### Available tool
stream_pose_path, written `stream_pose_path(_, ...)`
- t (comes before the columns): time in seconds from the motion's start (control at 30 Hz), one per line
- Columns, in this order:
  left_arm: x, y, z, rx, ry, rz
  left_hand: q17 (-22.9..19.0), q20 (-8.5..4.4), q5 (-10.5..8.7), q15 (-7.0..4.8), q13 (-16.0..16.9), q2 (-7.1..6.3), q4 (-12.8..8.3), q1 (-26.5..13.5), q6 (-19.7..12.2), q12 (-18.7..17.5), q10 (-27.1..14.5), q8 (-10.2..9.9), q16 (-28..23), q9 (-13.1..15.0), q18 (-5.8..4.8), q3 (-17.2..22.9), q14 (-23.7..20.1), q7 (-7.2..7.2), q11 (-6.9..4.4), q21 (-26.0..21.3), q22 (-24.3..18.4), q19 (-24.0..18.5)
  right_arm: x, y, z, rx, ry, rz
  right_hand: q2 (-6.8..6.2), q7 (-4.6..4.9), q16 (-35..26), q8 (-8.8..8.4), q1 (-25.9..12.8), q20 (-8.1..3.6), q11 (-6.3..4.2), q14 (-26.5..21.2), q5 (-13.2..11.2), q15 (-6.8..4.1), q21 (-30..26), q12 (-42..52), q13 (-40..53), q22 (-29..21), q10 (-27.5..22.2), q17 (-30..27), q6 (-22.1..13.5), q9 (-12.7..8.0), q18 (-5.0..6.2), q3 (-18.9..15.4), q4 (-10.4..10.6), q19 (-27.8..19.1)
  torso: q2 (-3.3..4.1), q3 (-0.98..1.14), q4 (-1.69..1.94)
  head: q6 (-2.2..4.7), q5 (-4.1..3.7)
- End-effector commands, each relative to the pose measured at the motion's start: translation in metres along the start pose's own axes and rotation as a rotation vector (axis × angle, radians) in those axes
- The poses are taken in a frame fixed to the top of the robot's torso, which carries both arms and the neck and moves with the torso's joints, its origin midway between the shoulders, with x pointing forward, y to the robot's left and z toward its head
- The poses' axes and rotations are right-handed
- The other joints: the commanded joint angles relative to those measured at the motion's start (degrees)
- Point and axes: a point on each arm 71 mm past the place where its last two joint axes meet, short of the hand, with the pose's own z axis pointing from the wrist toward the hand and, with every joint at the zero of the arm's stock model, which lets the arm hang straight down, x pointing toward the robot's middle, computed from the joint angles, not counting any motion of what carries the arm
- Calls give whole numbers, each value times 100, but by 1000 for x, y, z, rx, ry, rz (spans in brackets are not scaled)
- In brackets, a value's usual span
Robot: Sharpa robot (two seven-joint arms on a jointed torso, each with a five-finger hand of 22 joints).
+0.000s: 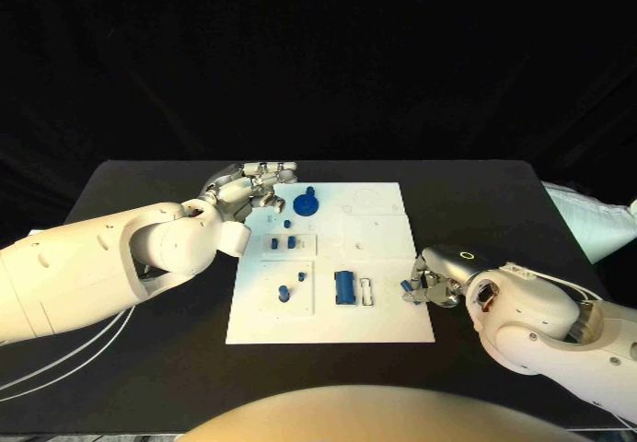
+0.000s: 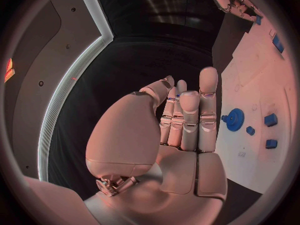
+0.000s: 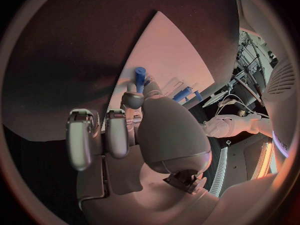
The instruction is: Assemble the parts on the task board
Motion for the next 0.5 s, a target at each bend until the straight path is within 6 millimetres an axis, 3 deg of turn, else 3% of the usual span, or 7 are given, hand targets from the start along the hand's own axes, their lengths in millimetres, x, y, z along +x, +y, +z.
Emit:
stream_pose_path(0.03, 2, 0, 0, 3, 23, -4, -6, 19, 21, 3, 7, 35, -16, 3, -12, 30, -52, 19, -21, -6, 75, -32, -41, 18, -3, -14, -6, -29, 9, 1, -1, -6, 33, -96, 46, -29, -7, -7, 211, -54, -34, 373, -202, -34, 9, 22, 13, 800, 5, 276, 24, 8, -74, 137, -102, 216, -1, 2, -6, -1, 15)
stream_pose_path(0.13, 3, 0, 0, 3, 25, -4, -6, 19, 21, 3, 7, 35, -16, 3, -12, 30, -52, 19, -21, -6, 75, -32, -41, 18, -3, -14, -6, -29, 9, 3, -1, -13, 20, -104, 57, -27, -16, -20, 314, -57, -33, 370, -318, -30, 2, 4, 5, 794, -7, 268, 24, 24, -72, 260, -150, 211, 0, 2, -10, -3, 46)
stream_pose_path(0.3, 4, 0, 0, 2, 29, -5, -14, 19, 20, 3, 8, 36, -16, 2, -12, 34, -55, 21, -24, -8, 76, -34, -45, 18, -3, -20, -10, -31, 10, 7, 0, -23, 11, -114, 50, -22, -21, -56, 456, -56, -32, 369, -439, -31, -3, -68, -37, 792, -40, 270, 16, 38, -72, 467, -221, 207, -2, -4, -3, -9, 26)
stream_pose_path(0.5, 4, 0, 0, 1, 29, -5, -28, 19, 20, 3, 9, 37, -17, 1, -12, 41, -60, 22, -29, -9, 77, -37, -53, 18, -2, -30, -15, -35, 10, 10, 0, -28, -7, -73, 222, -34, -13, -116, 643, -66, -50, 374, -264, -42, 8, -123, -74, 812, -62, 295, 11, 42, -76, 968, -264, 218, -4, 0, -1, -13, 24)
